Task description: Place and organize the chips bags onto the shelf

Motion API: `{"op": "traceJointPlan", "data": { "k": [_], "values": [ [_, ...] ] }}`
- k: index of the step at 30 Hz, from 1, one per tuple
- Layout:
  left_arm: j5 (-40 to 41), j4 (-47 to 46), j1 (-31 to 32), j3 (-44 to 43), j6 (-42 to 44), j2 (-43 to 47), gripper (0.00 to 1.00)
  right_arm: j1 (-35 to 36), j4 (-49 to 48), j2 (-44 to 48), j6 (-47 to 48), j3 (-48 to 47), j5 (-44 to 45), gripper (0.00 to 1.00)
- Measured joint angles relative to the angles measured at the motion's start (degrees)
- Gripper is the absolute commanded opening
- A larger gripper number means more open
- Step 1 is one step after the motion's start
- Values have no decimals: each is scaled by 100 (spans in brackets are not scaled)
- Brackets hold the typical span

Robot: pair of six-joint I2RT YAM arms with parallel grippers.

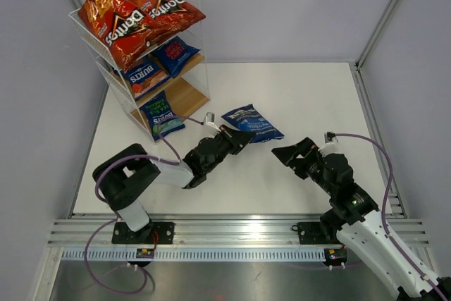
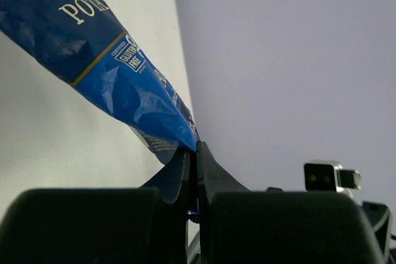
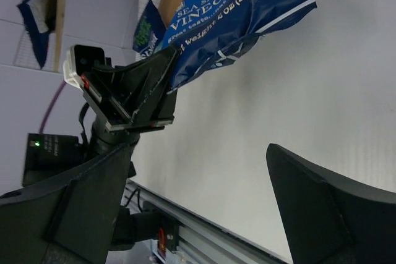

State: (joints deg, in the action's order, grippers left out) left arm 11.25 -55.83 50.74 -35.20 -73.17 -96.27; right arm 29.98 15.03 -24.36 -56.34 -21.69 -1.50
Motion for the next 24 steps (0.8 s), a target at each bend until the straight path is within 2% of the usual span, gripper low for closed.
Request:
{"op": "traceJointPlan", "data": {
  "k": [4,7,13,24],
  "values": [
    [28,-986,111,402,374,74,0,0,-378,79,-562,20,-72,99],
    [37,-1320,188,673,710,74,0,0,-929,57,-1300,256,-136,99],
    [-13,-1364,476,835,1554,262,0,0,-1711,-380,-2406,684,-267,99],
    [-52,-1593,1034,874,3394,1851,0,0,-2830,-835,-3766,907,-481,99]
  ]
}}
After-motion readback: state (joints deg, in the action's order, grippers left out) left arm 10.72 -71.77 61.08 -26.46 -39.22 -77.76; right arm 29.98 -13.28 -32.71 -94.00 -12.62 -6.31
